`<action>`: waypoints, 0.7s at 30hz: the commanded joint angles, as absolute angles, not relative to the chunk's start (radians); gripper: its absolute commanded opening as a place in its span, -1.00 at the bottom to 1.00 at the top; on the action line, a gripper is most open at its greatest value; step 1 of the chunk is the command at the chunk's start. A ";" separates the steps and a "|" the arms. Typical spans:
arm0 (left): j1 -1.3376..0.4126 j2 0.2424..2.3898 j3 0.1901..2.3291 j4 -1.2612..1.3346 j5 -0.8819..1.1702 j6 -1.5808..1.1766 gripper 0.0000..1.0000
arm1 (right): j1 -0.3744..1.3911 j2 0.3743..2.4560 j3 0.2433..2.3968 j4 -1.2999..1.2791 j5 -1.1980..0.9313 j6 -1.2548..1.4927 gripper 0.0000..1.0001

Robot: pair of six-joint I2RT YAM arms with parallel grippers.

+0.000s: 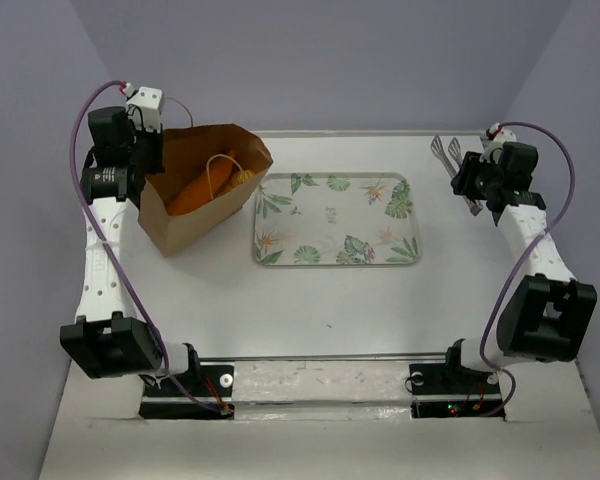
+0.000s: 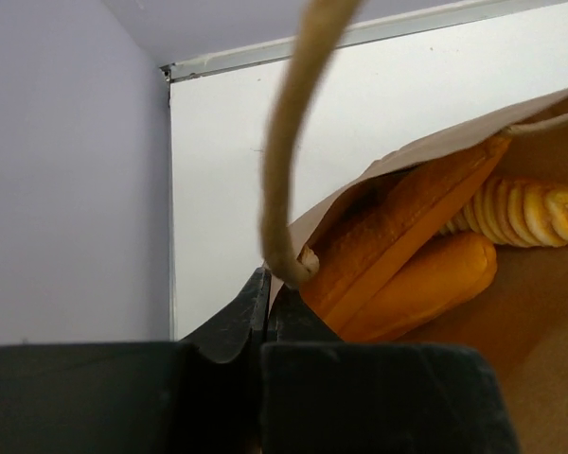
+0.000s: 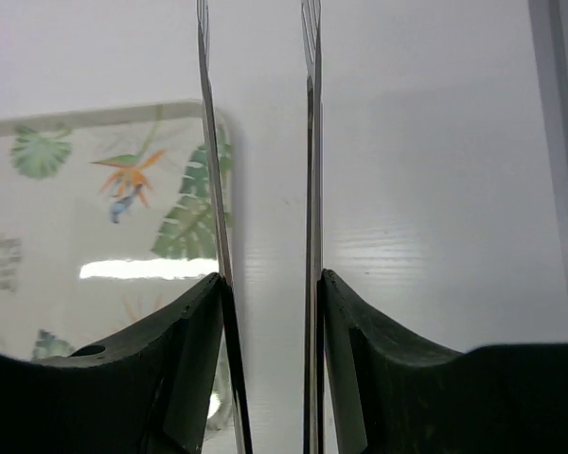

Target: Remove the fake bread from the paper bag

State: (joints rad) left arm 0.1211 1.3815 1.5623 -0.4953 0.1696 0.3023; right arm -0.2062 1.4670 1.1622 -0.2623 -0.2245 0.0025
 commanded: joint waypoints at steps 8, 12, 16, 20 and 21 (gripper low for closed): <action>-0.069 1.186 1.315 -0.276 -0.146 0.292 -1.00 | 0.179 1.301 1.284 -0.399 -0.354 0.104 0.02; -0.139 1.132 1.287 -0.279 -0.205 0.244 -1.00 | 0.313 1.246 1.354 -0.403 -0.386 0.165 0.01; -0.241 1.034 1.191 -0.229 -0.274 0.285 -1.00 | 0.402 1.192 1.374 -0.433 -0.380 0.184 0.01; -0.415 0.918 0.993 -0.094 -0.429 0.473 -1.00 | 0.469 1.192 1.426 -0.488 -0.339 0.163 0.01; -0.464 0.895 0.929 -0.033 -0.472 0.503 -1.00 | 0.482 1.195 1.439 -0.492 -0.336 0.161 0.01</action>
